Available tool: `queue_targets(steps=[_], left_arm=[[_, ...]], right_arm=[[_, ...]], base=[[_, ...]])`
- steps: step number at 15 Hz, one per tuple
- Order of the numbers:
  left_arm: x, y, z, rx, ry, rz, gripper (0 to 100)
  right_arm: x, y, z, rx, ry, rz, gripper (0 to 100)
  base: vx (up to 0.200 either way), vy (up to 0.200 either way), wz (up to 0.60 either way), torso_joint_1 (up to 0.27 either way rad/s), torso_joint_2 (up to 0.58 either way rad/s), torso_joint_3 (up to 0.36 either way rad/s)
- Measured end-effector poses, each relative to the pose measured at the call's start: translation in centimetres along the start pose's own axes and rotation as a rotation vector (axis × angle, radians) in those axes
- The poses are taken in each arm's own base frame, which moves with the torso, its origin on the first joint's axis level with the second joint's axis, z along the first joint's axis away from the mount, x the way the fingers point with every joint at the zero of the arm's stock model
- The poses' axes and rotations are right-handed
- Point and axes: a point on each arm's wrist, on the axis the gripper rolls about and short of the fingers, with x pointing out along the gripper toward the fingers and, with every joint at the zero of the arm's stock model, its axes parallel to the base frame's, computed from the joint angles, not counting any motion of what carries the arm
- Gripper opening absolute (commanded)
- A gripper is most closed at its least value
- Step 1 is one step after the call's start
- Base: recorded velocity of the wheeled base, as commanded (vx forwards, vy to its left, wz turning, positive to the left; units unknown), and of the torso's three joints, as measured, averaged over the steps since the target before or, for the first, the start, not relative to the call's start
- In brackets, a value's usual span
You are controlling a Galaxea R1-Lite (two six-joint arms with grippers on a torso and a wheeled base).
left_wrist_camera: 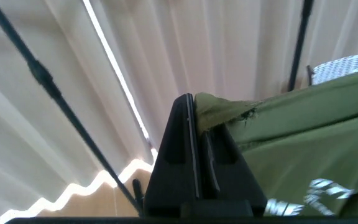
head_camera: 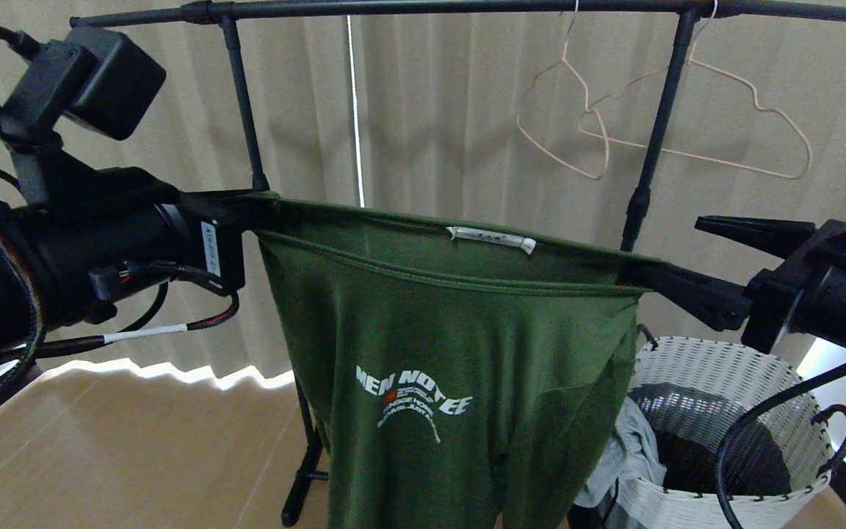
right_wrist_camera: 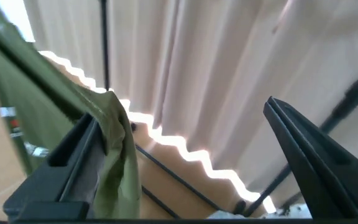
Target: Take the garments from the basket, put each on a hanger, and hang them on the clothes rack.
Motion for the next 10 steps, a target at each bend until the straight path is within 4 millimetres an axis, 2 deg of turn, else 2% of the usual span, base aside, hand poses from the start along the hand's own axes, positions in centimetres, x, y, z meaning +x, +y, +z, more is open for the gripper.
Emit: queue_targets(steps=[5,10], left_arm=[[0.2,1.5,-1.3,-0.004,0.048,0.075,0],[0.1,1.6,-1.5,-0.004,0.050,0.079,0]], right_arm=[[-2.8,0.5,-0.2,-0.007,-0.050,0.122,100],[-3.7,0.6,0.0,-0.014,-0.069,0.117,100]], base=[[0.000,0.000,0.00,0.000,0.00,0.000],[0.000,0.000,0.00,0.000,0.00,0.000]])
